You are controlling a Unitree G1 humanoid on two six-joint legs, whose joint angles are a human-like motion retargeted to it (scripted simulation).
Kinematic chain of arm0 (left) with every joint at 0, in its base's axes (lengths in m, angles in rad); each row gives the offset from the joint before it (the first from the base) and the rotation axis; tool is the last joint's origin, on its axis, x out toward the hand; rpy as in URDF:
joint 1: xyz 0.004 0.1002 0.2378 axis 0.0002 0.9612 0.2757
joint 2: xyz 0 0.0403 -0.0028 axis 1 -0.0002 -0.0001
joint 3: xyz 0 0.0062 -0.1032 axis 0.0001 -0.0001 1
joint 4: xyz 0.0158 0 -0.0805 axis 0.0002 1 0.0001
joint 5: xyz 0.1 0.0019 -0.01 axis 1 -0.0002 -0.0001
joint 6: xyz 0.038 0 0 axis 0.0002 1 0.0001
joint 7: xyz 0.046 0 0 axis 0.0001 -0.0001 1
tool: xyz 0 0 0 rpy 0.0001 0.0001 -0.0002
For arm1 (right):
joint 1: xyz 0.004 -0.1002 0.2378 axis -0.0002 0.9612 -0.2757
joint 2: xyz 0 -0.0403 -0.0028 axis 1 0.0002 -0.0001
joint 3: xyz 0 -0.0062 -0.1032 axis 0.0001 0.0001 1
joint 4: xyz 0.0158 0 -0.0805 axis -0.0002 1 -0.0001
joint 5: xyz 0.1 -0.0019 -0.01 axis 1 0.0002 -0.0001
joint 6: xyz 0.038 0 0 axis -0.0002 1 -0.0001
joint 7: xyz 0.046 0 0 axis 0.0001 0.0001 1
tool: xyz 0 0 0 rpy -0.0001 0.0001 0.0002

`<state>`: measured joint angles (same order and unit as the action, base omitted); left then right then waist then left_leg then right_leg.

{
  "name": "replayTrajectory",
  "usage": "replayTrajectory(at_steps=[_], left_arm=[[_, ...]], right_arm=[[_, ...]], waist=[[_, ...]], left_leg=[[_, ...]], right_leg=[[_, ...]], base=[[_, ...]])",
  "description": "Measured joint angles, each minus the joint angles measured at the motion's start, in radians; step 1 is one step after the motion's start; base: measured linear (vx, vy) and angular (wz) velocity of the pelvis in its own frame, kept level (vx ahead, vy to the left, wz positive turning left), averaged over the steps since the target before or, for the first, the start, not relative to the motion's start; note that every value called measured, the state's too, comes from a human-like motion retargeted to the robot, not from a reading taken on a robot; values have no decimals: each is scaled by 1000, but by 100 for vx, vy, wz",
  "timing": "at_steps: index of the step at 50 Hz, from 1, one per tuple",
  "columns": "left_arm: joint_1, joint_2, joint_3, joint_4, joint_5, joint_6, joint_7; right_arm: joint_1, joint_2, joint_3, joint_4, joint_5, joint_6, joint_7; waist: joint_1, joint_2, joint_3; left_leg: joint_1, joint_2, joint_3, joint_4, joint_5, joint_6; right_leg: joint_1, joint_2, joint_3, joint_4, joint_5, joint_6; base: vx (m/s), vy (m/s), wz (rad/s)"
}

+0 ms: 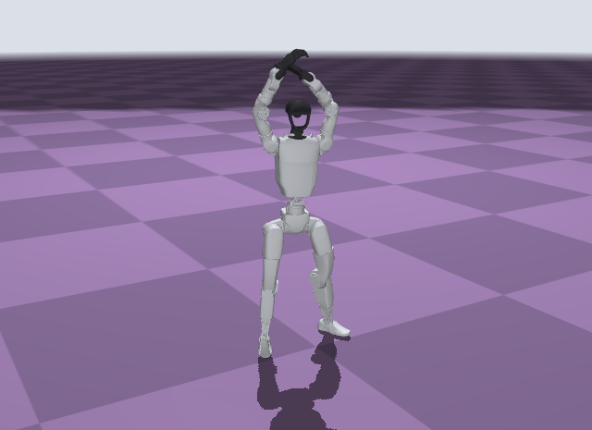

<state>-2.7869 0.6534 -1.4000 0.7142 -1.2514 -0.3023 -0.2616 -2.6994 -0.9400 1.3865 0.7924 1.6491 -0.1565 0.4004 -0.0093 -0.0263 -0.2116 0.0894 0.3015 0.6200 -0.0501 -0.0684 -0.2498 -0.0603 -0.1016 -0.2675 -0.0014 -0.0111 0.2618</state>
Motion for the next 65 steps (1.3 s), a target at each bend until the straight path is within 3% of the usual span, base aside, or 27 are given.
replayTrajectory(at_steps=[14, 34, 50, 65], left_arm=[[29, 69, 0, 0, -2, -42, 24], [145, 251, 1, -33, -31, -110, 60], [281, 452, 89, -37, -97, -118, 40], [360, 481, 182, -51, -117, -119, 25]], right_arm=[[-74, 88, 13, 38, -98, 46, 7], [-76, 290, 13, 55, -180, 56, -4], [-65, 498, 13, 34, -235, 72, -9], [-56, 557, 13, 65, -192, 111, 25]], waist=[[12, -187, -19], [147, -480, -20], [223, -494, 26], [289, -494, 85]], left_leg=[[28, 11, 33, -5, 5, 3], [62, 6, 73, -22, -3, 22], [165, 56, 121, -30, -12, 16], [213, 58, 134, -29, -20, 20]], right_leg=[[4, 16, 15, 6, 9, 0], [-2, 22, 54, 12, 24, 0], [67, 84, 86, 4, 40, 0], [104, 91, 97, 6, 48, 0]], base=[[0, 0, -1], [0, 0, -5], [0, 0, 0], [0, 0, 0]])
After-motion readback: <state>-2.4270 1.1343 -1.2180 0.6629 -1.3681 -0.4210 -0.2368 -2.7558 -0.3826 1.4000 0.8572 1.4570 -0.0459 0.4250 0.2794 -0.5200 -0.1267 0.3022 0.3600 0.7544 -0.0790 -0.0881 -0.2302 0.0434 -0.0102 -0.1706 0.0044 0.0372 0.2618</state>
